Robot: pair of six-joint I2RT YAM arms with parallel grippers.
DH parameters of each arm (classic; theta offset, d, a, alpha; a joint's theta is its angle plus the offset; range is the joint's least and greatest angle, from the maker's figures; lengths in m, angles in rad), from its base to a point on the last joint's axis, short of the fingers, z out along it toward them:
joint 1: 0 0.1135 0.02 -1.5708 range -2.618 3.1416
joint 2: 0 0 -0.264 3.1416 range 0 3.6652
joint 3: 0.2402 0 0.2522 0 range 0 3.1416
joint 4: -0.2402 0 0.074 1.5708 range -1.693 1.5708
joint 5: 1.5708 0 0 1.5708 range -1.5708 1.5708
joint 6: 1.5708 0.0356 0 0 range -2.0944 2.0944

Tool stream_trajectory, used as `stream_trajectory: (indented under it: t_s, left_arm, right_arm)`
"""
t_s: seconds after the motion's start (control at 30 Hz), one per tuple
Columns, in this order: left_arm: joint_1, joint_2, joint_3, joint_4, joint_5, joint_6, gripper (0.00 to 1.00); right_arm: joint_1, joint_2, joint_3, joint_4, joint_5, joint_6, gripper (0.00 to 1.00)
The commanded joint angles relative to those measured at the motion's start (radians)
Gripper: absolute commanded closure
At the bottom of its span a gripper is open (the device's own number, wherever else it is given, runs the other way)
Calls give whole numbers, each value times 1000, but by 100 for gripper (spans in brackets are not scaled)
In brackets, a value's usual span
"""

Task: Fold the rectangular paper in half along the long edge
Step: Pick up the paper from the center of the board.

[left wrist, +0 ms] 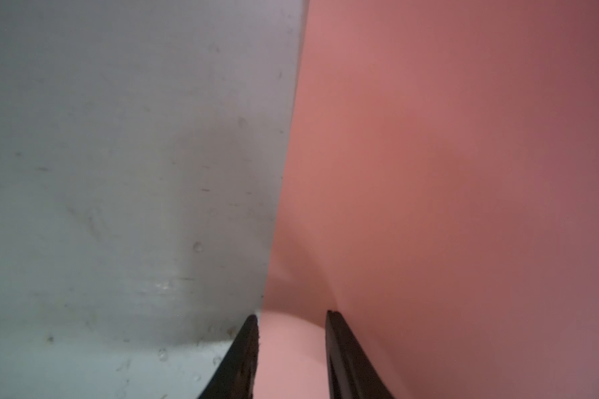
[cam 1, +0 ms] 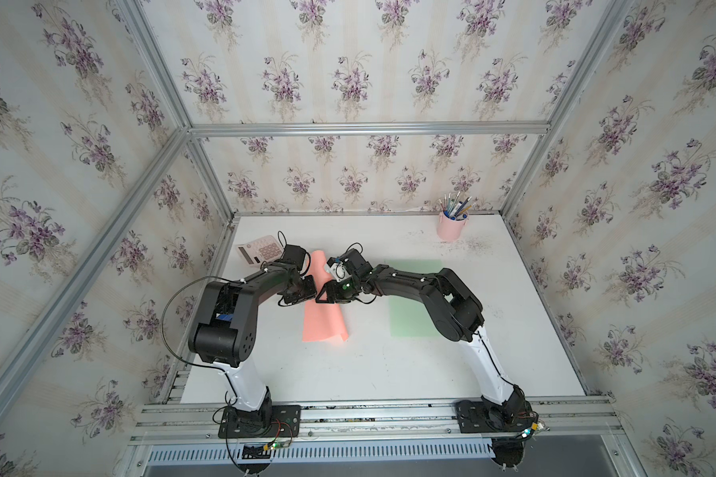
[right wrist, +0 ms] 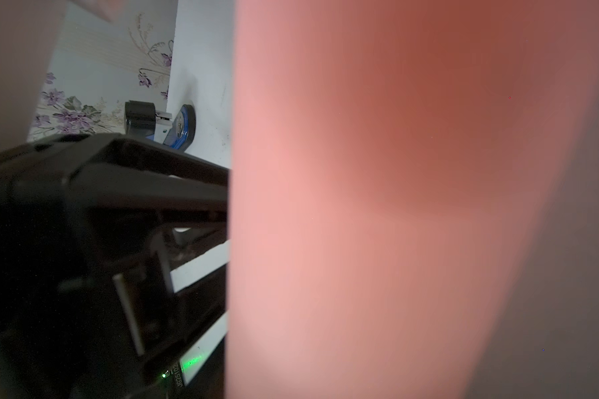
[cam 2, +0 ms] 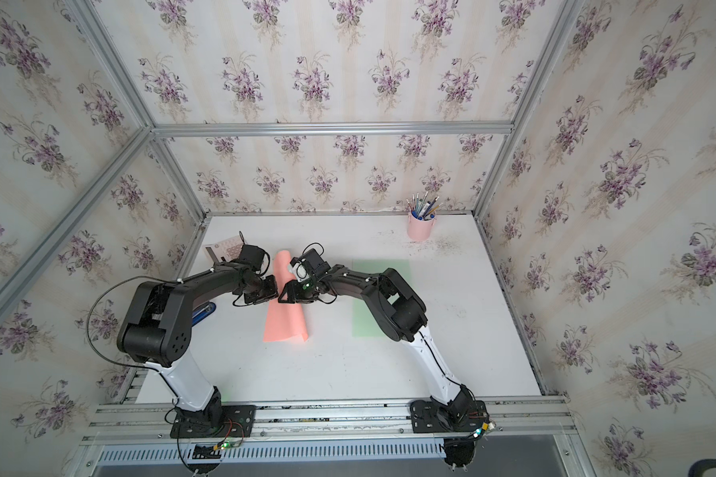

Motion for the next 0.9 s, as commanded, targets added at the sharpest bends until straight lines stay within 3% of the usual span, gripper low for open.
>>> stream_trajectory:
  t_s: [0.0, 0.2, 0.6, 0.87]
  left_arm:
    - [-1, 6, -22, -80, 30, 2, 62]
    - [-3, -39, -54, -53, 31, 3, 54]
    - [-2, -128, -112, -14, 0, -6, 52]
    - [1, -309, -196, 57, -19, -31, 52]
  right_arm:
    - [-9, 11, -34, -140, -4, 44, 49]
    - [-20, 11, -57, -66, -61, 74, 51]
    - [-49, -27, -114, 60, -123, 116, 57]
    - [-86, -97, -173, 156, -208, 148, 65]
